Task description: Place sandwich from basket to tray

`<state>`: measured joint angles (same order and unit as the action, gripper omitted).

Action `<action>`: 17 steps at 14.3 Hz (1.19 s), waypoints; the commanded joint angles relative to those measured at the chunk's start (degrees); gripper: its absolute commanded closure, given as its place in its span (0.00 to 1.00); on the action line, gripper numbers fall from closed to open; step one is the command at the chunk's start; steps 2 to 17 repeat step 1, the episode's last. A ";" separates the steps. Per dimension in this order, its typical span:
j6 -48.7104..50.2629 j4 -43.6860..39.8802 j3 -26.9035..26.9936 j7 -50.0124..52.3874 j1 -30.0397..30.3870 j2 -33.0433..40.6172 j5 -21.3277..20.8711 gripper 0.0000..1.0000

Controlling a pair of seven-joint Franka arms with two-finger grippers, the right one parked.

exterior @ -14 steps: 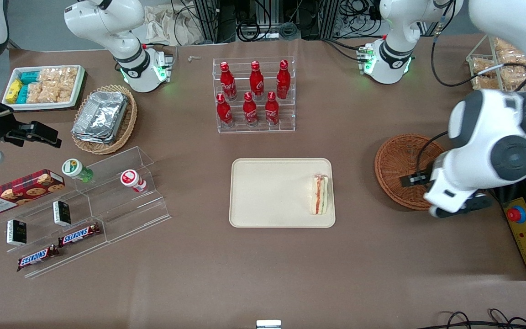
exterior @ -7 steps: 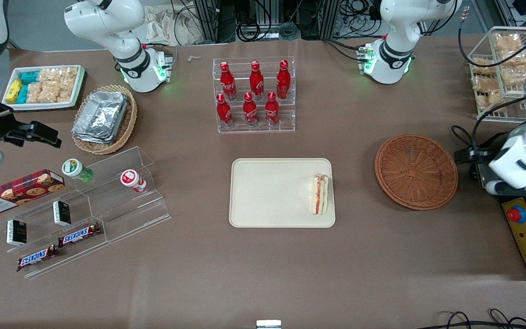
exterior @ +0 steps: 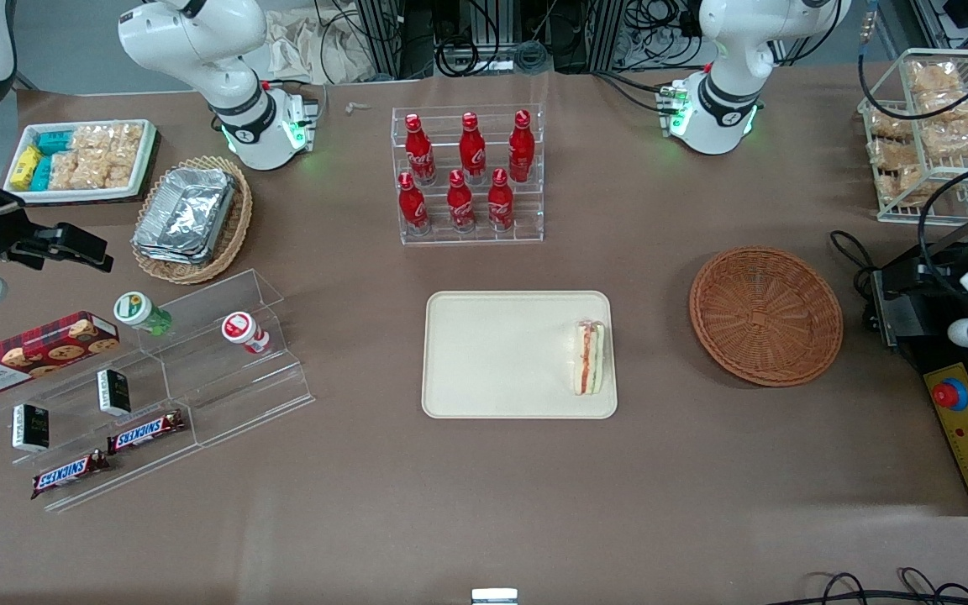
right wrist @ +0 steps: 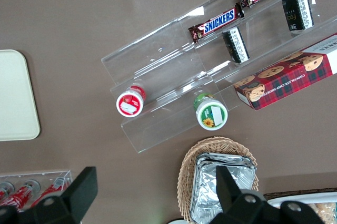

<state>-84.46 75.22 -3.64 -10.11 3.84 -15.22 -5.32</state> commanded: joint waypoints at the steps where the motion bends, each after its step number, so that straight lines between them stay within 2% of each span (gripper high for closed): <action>1: 0.87 -6.31 0.65 -0.70 -0.59 -3.68 0.31 0.00; 17: 0.87 -6.31 0.65 -0.70 -0.59 -3.68 0.31 0.00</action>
